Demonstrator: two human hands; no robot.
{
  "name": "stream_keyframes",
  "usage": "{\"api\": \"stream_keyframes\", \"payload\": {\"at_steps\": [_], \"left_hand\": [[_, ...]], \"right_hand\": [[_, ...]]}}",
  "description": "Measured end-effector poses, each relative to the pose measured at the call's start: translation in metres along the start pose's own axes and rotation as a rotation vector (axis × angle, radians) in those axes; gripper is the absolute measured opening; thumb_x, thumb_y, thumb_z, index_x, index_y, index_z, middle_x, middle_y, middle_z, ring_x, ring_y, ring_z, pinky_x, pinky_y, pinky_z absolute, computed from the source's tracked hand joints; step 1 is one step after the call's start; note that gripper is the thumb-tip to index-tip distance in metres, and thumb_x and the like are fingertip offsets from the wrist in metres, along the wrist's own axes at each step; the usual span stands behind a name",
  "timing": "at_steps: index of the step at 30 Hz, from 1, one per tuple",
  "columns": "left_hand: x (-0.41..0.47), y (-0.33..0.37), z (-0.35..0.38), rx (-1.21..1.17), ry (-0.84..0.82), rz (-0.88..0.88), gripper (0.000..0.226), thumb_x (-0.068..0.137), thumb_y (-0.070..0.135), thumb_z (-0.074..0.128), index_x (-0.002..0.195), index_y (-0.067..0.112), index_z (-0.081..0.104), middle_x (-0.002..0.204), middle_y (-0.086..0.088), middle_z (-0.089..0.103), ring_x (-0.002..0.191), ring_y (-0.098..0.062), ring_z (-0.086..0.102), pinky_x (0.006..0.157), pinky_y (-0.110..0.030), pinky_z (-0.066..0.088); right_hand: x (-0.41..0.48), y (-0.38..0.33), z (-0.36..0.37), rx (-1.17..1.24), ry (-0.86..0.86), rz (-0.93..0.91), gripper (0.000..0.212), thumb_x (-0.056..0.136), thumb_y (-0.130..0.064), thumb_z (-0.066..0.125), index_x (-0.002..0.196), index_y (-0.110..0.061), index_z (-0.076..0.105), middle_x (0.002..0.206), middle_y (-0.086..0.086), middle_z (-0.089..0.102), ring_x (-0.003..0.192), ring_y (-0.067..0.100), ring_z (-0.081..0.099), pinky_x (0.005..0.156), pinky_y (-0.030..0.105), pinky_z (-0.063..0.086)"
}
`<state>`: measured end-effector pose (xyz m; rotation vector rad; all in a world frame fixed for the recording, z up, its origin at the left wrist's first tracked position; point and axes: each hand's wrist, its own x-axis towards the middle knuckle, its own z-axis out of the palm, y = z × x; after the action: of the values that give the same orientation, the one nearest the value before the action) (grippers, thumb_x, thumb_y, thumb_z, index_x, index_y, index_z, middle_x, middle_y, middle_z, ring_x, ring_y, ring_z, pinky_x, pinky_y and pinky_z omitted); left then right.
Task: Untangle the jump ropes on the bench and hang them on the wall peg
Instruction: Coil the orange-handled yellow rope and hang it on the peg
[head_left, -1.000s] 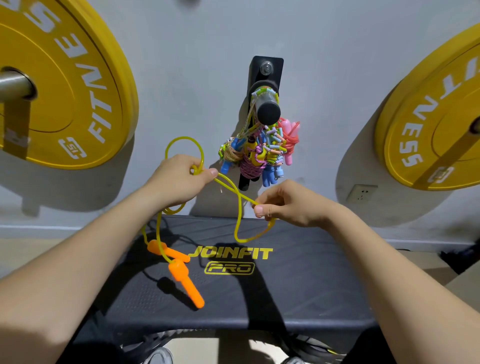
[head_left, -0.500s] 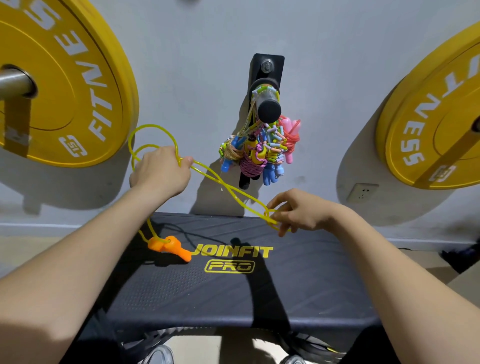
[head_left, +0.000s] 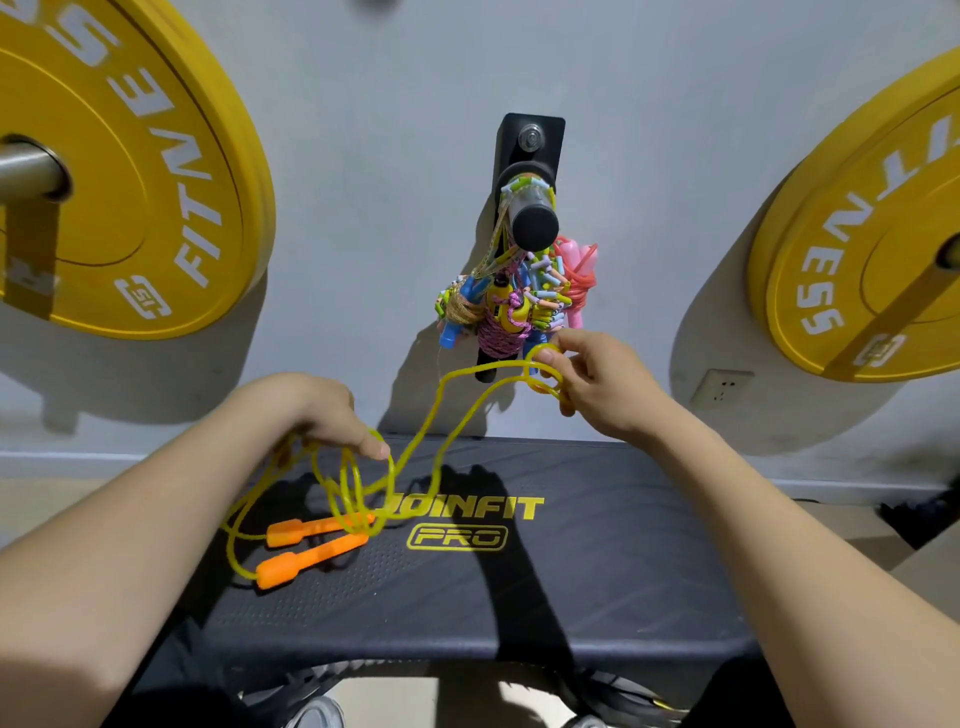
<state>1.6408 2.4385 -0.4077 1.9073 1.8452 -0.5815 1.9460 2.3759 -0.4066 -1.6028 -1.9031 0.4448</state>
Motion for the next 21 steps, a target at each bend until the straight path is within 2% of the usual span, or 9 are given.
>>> {"api": "stream_keyframes", "payload": {"at_steps": [2, 4, 5, 7, 10, 13, 17, 19, 21], "left_hand": [[-0.002, 0.003, 0.001, 0.044, 0.080, 0.035, 0.053, 0.094, 0.051, 0.073, 0.120, 0.006, 0.065, 0.115, -0.014, 0.069, 0.076, -0.031, 0.071, 0.038, -0.022, 0.049], [0.001, 0.009, 0.001, -0.049, 0.289, 0.199, 0.027, 0.101, 0.025, 0.057, 0.113, 0.007, 0.073, 0.118, -0.015, 0.075, 0.099, -0.033, 0.073, 0.071, -0.030, 0.061], [0.000, 0.014, 0.000, -0.163, 0.399, 0.325, 0.028, 0.103, 0.018, 0.051, 0.116, 0.011, 0.075, 0.125, -0.011, 0.074, 0.114, -0.029, 0.069, 0.093, -0.032, 0.056], [-0.012, 0.030, -0.003, -0.485, 0.457, 0.604, 0.031, 0.109, 0.016, 0.046, 0.122, 0.025, 0.073, 0.129, 0.003, 0.072, 0.124, -0.017, 0.063, 0.110, -0.030, 0.046], [-0.031, 0.052, 0.000, -0.767, 0.236, 0.828, 0.029, 0.113, 0.029, 0.043, 0.120, 0.031, 0.071, 0.120, 0.003, 0.075, 0.119, -0.013, 0.067, 0.101, -0.028, 0.048], [-0.038, 0.057, 0.003, -0.842, 0.123, 0.891, 0.034, 0.114, 0.030, 0.041, 0.119, 0.010, 0.068, 0.110, -0.011, 0.077, 0.107, -0.017, 0.072, 0.099, -0.038, 0.048], [-0.039, 0.058, 0.000, -0.985, 0.193, 0.933, 0.047, 0.106, 0.043, 0.052, 0.111, 0.000, 0.070, 0.081, -0.009, 0.058, 0.075, -0.018, 0.061, 0.073, -0.025, 0.055], [-0.036, 0.059, 0.002, -0.948, 0.267, 0.947, 0.051, 0.104, 0.044, 0.057, 0.104, -0.005, 0.069, 0.074, -0.007, 0.050, 0.067, -0.018, 0.048, 0.059, -0.024, 0.045], [-0.034, 0.058, 0.002, -0.877, 0.311, 0.956, 0.040, 0.107, 0.036, 0.060, 0.096, -0.001, 0.073, 0.068, -0.002, 0.051, 0.065, -0.016, 0.046, 0.057, -0.026, 0.040]], "right_hand": [[-0.001, -0.009, 0.002, -0.048, 0.017, -0.072, 0.029, 0.110, -0.037, 0.052, 0.088, -0.019, 0.059, 0.062, -0.001, 0.063, 0.057, 0.012, 0.066, 0.060, 0.032, 0.049], [0.000, -0.018, 0.003, -0.082, 0.033, -0.140, 0.031, 0.110, -0.036, 0.053, 0.081, -0.024, 0.055, 0.065, -0.002, 0.058, 0.063, 0.019, 0.063, 0.063, 0.035, 0.046], [0.001, -0.022, 0.004, -0.089, 0.044, -0.169, 0.034, 0.109, -0.035, 0.054, 0.076, -0.026, 0.053, 0.064, -0.002, 0.055, 0.064, 0.019, 0.059, 0.062, 0.035, 0.043], [0.003, -0.028, 0.007, -0.117, 0.074, -0.217, 0.040, 0.108, -0.039, 0.055, 0.073, -0.021, 0.055, 0.061, -0.002, 0.049, 0.059, 0.015, 0.048, 0.057, 0.032, 0.034], [0.002, -0.036, 0.013, -0.099, 0.136, -0.241, 0.050, 0.107, -0.044, 0.057, 0.071, -0.009, 0.059, 0.061, 0.006, 0.051, 0.058, 0.015, 0.041, 0.056, 0.033, 0.032], [0.000, -0.039, 0.012, 0.021, 0.196, -0.224, 0.043, 0.109, -0.038, 0.056, 0.075, -0.015, 0.066, 0.067, 0.000, 0.063, 0.065, 0.015, 0.055, 0.060, 0.032, 0.040], [-0.003, -0.038, 0.008, 0.110, 0.122, -0.181, 0.044, 0.112, -0.039, 0.049, 0.072, -0.027, 0.061, 0.057, -0.017, 0.060, 0.057, 0.005, 0.057, 0.057, 0.015, 0.037], [-0.005, -0.034, 0.011, 0.157, 0.046, -0.146, 0.045, 0.113, -0.041, 0.046, 0.074, -0.024, 0.061, 0.050, -0.011, 0.057, 0.047, 0.007, 0.055, 0.054, 0.018, 0.038], [-0.006, -0.032, 0.012, 0.184, -0.014, -0.118, 0.044, 0.112, -0.042, 0.047, 0.079, -0.019, 0.064, 0.048, -0.004, 0.057, 0.041, 0.009, 0.054, 0.051, 0.024, 0.040]]}}
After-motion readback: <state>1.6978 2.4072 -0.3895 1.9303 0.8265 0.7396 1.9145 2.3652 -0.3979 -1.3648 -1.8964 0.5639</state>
